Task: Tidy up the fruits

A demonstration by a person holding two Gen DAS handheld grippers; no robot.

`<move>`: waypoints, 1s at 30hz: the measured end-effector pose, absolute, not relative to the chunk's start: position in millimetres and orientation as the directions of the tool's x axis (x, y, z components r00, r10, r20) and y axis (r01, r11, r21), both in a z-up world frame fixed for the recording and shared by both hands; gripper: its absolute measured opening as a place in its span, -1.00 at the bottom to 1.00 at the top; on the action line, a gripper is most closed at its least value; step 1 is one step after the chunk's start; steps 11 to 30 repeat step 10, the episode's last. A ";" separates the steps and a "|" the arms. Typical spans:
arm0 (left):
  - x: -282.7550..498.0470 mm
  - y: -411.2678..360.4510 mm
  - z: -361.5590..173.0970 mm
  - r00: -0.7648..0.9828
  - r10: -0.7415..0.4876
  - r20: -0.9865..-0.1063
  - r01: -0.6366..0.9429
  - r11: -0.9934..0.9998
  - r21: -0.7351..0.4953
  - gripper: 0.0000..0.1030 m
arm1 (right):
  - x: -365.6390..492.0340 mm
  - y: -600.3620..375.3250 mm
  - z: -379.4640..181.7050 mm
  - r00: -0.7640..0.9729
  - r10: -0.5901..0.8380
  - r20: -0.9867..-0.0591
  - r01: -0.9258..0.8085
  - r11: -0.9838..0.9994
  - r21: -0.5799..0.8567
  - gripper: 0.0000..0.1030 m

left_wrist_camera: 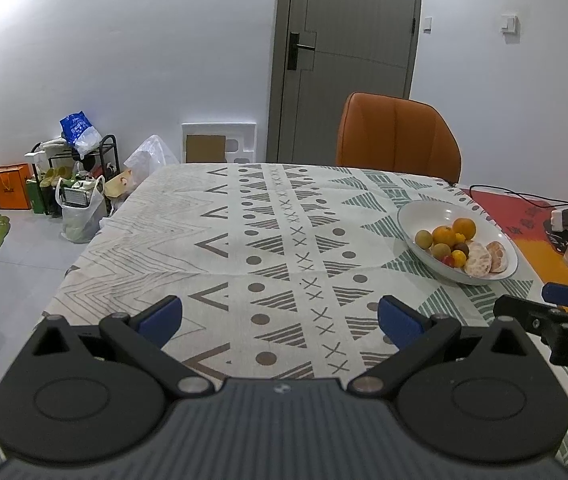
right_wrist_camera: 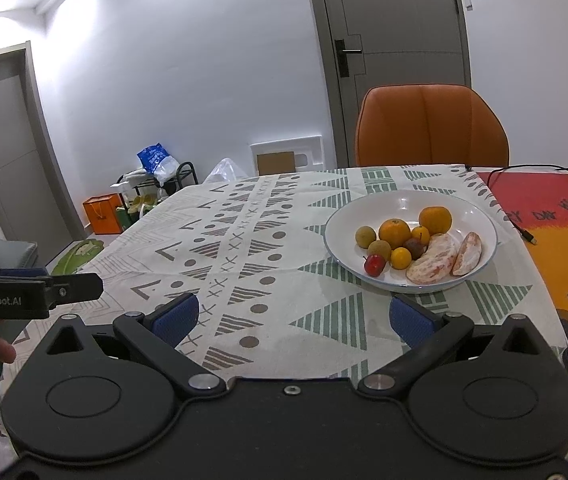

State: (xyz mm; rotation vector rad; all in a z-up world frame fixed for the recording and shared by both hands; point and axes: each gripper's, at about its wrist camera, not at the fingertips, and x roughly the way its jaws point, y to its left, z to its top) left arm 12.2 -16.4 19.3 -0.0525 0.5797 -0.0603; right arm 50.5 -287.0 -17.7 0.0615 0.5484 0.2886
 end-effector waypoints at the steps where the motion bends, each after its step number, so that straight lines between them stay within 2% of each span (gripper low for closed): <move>1: 12.2 -16.6 19.1 0.835 -0.072 -0.546 0.043 0.997 -0.066 1.00 | 50.4 -286.8 -17.7 0.814 0.286 -0.505 -0.253 0.958 0.135 1.00; 30: 15.6 -20.7 17.4 0.832 -0.081 -0.548 0.056 0.997 -0.062 1.00 | 51.6 -291.2 -19.7 0.814 0.280 -0.508 -0.240 0.960 0.144 1.00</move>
